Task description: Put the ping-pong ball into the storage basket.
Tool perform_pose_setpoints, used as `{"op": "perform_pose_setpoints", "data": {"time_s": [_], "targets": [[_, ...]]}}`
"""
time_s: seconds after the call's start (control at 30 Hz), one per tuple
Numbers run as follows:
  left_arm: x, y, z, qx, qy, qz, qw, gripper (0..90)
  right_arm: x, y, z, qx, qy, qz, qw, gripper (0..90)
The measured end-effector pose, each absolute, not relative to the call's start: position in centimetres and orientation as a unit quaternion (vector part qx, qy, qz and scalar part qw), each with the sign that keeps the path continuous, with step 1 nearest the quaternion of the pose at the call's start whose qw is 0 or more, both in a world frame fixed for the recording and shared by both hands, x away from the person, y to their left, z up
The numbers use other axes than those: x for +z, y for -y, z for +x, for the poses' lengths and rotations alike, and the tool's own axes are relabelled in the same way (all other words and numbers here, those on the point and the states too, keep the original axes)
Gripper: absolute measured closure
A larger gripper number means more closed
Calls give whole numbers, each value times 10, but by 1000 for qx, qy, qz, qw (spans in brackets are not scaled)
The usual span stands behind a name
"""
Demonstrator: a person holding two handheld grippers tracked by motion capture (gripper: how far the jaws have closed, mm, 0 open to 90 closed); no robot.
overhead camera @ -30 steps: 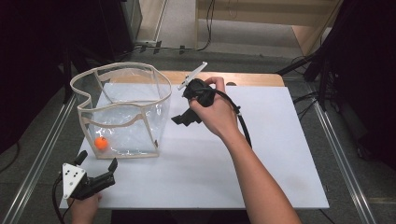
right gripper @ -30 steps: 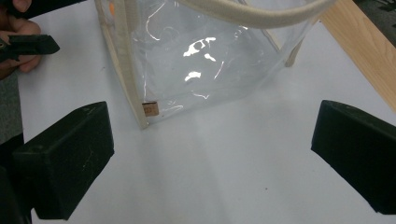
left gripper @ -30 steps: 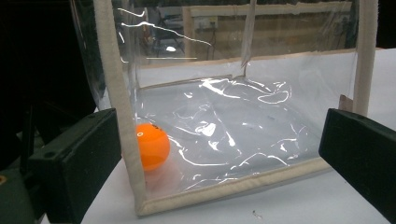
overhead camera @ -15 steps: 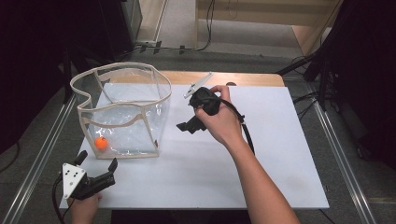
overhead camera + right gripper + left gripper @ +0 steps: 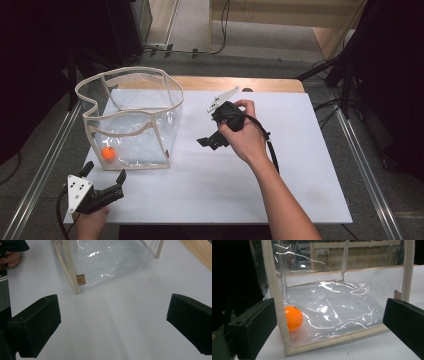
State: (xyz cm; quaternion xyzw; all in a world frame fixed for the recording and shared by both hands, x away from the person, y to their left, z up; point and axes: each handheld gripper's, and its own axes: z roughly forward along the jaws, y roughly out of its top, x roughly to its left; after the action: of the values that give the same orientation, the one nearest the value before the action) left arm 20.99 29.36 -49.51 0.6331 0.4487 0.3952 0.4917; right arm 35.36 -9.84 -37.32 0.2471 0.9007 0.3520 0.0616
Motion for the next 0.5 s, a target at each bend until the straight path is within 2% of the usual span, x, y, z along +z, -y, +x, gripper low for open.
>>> {"op": "perform_pose_setpoints", "data": {"time_s": [0.5], "targets": [[-495, -293, 210, 397, -448, 635, 489, 0, -396, 121, 343, 361, -892, 267, 56, 0]]}}
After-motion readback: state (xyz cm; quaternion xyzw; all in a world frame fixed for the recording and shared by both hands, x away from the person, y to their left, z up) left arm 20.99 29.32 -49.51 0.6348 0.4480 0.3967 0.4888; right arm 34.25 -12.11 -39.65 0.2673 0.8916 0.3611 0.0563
